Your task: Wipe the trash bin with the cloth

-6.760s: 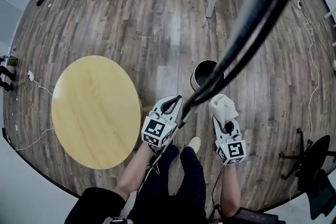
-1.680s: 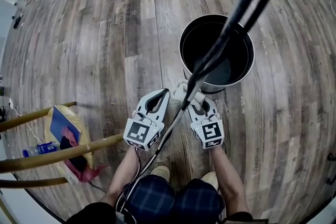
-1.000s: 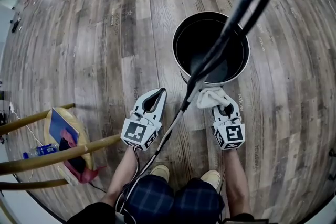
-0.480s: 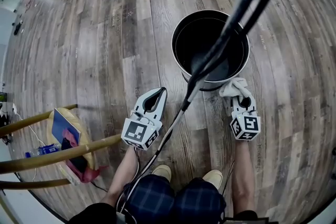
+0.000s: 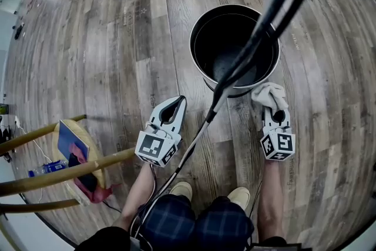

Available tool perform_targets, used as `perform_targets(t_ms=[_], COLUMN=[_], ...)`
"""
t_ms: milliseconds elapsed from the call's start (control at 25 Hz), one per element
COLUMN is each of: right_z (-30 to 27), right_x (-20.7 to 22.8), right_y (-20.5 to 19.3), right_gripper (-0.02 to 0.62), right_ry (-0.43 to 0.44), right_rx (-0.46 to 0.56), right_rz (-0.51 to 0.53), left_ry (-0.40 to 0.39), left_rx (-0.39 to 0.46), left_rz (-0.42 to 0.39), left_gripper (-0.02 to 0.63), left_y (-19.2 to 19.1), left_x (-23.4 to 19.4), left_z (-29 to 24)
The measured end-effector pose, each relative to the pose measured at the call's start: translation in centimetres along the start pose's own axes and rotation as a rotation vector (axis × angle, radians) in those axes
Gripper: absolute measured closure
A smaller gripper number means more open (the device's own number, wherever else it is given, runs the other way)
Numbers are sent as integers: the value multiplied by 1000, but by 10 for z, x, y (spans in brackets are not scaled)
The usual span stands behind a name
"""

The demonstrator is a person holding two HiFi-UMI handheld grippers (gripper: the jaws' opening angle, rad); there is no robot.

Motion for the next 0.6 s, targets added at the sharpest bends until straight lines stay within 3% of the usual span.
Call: perform_targets(t_ms=[200, 600], right_z=[29, 22], right_x=[-35, -124], right_y=[-14, -36], right_gripper=[499, 499], right_ry=[49, 293], right_rx=[17, -49], right_rz=[3, 119], left_ry=[2, -11], left_rx=[-10, 5], left_rz=[6, 19], left_gripper=[609, 609], left_y=[-5, -5], left_x=[0, 0], left_z=[-3, -1])
Point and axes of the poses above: the fingertips, and each gripper's own axes: z backward along the fingers, x to its right, y out of its top, the point moved 9 cm from there along z, backward along the fingers, and after that the axes turned 10 degrees about -x, right-handed, at the moved point
